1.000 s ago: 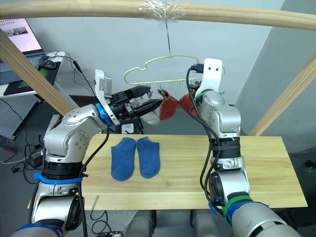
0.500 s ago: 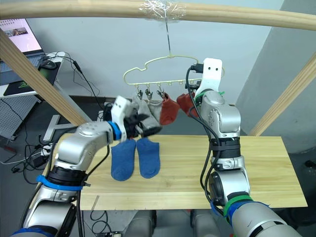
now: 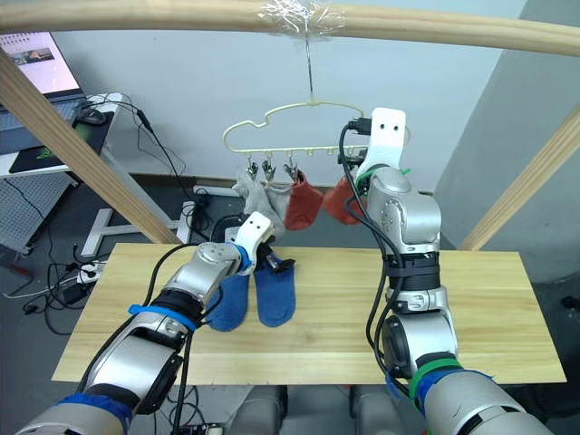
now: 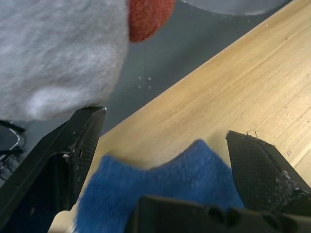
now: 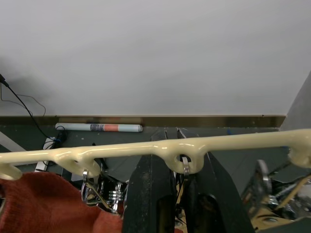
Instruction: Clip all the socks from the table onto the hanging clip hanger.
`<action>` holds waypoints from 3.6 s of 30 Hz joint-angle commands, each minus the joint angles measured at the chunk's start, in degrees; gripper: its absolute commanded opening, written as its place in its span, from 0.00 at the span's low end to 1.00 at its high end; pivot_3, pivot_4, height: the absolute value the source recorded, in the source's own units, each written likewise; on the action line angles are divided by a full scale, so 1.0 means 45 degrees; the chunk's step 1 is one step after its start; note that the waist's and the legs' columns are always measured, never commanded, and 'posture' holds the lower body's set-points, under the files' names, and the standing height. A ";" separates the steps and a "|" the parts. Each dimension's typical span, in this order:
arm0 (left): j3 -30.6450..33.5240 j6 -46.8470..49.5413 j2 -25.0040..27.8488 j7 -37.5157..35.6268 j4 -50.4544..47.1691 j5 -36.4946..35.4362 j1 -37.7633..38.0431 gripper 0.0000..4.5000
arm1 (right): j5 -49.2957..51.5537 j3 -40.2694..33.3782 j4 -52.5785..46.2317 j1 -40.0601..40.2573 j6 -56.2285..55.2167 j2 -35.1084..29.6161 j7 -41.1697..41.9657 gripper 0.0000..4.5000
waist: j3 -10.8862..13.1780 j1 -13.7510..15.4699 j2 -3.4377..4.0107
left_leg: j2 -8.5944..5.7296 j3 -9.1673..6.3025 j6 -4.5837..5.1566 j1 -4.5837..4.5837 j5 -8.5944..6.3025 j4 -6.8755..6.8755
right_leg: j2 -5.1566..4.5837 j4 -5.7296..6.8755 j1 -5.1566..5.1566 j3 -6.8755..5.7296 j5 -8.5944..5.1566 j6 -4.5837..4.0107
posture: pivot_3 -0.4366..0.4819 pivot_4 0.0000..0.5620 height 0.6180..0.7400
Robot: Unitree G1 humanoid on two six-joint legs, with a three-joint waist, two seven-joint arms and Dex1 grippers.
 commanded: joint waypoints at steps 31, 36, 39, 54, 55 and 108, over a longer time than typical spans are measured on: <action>0.0728 0.0597 -0.0605 -0.0678 0.0330 0.0570 0.0226 0.00 | 0.0017 -0.0151 -0.1139 -0.0067 0.0361 -0.0137 -0.0240 0.00 | -0.0001 -0.0073 0.0001 | 0.0001 -0.0002 0.0000 0.0010 0.0000 0.0002 | 0.0002 0.0016 0.0006 -0.0001 0.0000 0.0000 | 0.55 0.40 1.00; 0.0875 0.0939 -0.0799 -0.1441 -0.0935 0.0144 0.0579 0.00 | 0.0033 -0.0168 -0.1126 -0.0075 0.0332 -0.0097 -0.0265 0.00 | -0.0001 -0.0073 0.0001 | 0.0001 -0.0002 0.0000 0.0007 0.0000 0.0001 | 0.0001 0.0015 0.0005 -0.0002 0.0000 0.0000 | 0.56 0.40 1.00; 0.1178 0.1252 -0.0853 -0.1783 -0.1947 -0.0275 0.0827 0.05 | 0.0039 -0.0168 -0.1140 -0.0070 0.0322 -0.0064 -0.0278 0.00 | 0.0000 -0.0077 0.0002 | 0.0002 -0.0003 0.0000 0.0006 0.0000 0.0001 | 0.0001 0.0014 0.0004 -0.0002 0.0000 0.0000 | 0.55 0.40 1.00; 0.1841 0.3500 0.0200 -0.1419 -0.5844 -0.0742 0.2354 0.99 | 0.0054 -0.0220 -0.1118 -0.0065 0.0246 0.0013 -0.0280 0.00 | -0.0001 -0.0107 0.0002 | 0.0004 -0.0007 0.0000 0.0008 0.0001 0.0000 | 0.0002 0.0017 0.0004 -0.0003 0.0001 -0.0001 | 0.56 0.40 1.00; 0.1790 0.3593 0.0308 -0.1408 -0.5916 -0.0694 0.2460 0.99 | 0.0056 -0.0220 -0.1136 -0.0063 0.0254 0.0021 -0.0279 0.00 | 0.0000 -0.0108 0.0002 | 0.0004 -0.0008 0.0000 0.0008 0.0001 0.0000 | 0.0002 0.0018 0.0004 -0.0002 0.0001 -0.0001 | 0.56 0.40 1.00; 0.2222 0.4068 -0.2377 -0.2461 -0.5788 -0.2668 -0.0128 0.00 | 0.0548 -0.0817 -0.1875 -0.0321 0.1521 0.0511 -0.0444 0.00 | -0.0023 -0.0121 0.0046 | -0.0002 -0.0005 0.0003 0.0003 0.0003 0.0005 | 0.0001 0.0005 0.0009 0.0000 0.0001 0.0000 | 0.52 0.39 1.00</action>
